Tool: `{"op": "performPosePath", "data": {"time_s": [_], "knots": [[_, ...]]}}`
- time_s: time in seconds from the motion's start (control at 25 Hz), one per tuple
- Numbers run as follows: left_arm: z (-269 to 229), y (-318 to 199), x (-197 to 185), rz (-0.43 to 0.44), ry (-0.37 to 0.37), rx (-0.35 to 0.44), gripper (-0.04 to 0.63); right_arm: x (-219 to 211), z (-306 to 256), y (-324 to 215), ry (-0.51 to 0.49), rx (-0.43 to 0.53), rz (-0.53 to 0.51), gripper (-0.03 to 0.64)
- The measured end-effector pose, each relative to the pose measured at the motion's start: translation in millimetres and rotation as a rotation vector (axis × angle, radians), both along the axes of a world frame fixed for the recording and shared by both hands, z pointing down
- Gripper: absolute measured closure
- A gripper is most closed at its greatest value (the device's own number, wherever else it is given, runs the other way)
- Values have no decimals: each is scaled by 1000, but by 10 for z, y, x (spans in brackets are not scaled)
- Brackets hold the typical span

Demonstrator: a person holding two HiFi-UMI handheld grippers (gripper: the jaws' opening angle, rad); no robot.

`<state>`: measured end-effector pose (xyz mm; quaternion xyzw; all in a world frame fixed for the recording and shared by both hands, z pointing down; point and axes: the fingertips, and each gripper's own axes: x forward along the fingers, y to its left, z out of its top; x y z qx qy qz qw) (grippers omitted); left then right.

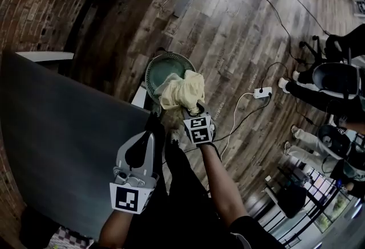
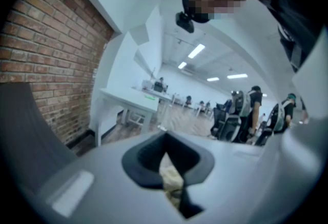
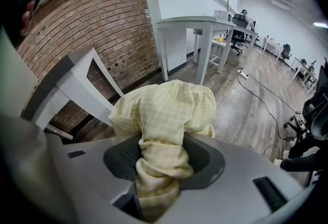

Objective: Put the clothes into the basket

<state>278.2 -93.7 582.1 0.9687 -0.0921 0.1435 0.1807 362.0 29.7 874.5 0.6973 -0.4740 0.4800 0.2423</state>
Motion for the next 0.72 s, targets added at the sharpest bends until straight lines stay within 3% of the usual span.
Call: {"op": "performPosePath", "data": {"time_s": [0.72], "knots": [[263,-8,-36,12,-31,-30,589,-7,879,-138,-46,-105,26,374]]}}
